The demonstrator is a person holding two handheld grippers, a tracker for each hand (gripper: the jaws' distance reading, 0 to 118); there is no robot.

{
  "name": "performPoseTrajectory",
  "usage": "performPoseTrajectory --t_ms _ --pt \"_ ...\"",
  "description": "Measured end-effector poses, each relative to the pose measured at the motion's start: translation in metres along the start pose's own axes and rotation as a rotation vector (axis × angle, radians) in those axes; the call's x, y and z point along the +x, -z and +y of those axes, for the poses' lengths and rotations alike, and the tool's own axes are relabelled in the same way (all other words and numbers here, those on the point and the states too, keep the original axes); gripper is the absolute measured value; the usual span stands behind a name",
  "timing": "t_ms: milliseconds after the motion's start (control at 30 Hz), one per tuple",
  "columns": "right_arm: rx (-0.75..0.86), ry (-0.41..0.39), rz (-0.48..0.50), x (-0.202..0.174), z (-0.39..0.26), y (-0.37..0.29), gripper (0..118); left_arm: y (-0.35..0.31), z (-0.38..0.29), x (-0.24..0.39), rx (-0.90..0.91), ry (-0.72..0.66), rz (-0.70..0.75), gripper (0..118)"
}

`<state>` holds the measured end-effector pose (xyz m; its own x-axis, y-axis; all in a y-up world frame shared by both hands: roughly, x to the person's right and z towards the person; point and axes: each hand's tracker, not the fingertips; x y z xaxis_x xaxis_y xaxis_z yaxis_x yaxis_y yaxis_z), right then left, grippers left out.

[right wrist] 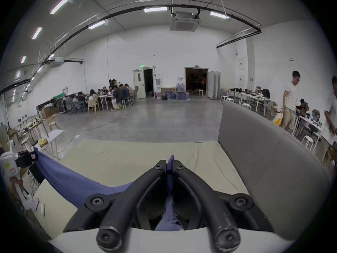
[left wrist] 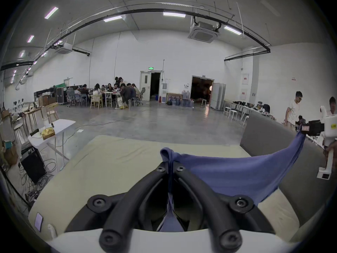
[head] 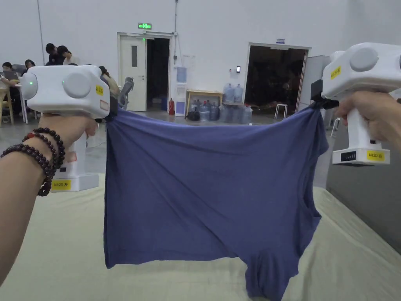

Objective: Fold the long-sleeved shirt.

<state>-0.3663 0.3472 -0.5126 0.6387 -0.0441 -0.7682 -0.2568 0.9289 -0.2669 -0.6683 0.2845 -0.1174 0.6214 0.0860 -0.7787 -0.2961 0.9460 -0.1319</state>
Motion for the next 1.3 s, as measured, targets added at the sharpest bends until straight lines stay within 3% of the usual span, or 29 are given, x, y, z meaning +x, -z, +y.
performPoseTrajectory --t_ms 267,533,733,967,1100,1200,1300 --pt "-0.105 0.0 0.032 0.012 -0.088 0.012 1 -0.013 -0.095 -0.017 -0.091 -0.039 -0.018 0" --pt "-0.052 -0.079 0.11 0.025 -0.131 -0.08 1 -0.085 -0.154 -0.035 -0.112 -0.039 -0.059 0" --pt "-0.076 -0.1 0.169 0.041 -0.214 -0.166 1 -0.167 -0.209 -0.045 -0.089 -0.085 -0.113 0" --pt "-0.314 -0.176 0.25 0.057 -0.353 -0.244 1 -0.252 -0.322 -0.046 -0.262 0.061 -0.143 0" --pt "-0.576 -0.243 0.306 0.059 -0.435 -0.242 1 -0.26 -0.396 -0.043 -0.469 0.139 -0.158 0" --pt "-0.72 -0.248 0.333 0.059 -0.48 -0.23 1 -0.252 -0.434 -0.043 -0.607 0.176 -0.15 0" --pt "-0.837 -0.312 0.345 0.053 -0.515 -0.217 1 -0.247 -0.462 -0.041 -0.698 0.236 -0.118 0"
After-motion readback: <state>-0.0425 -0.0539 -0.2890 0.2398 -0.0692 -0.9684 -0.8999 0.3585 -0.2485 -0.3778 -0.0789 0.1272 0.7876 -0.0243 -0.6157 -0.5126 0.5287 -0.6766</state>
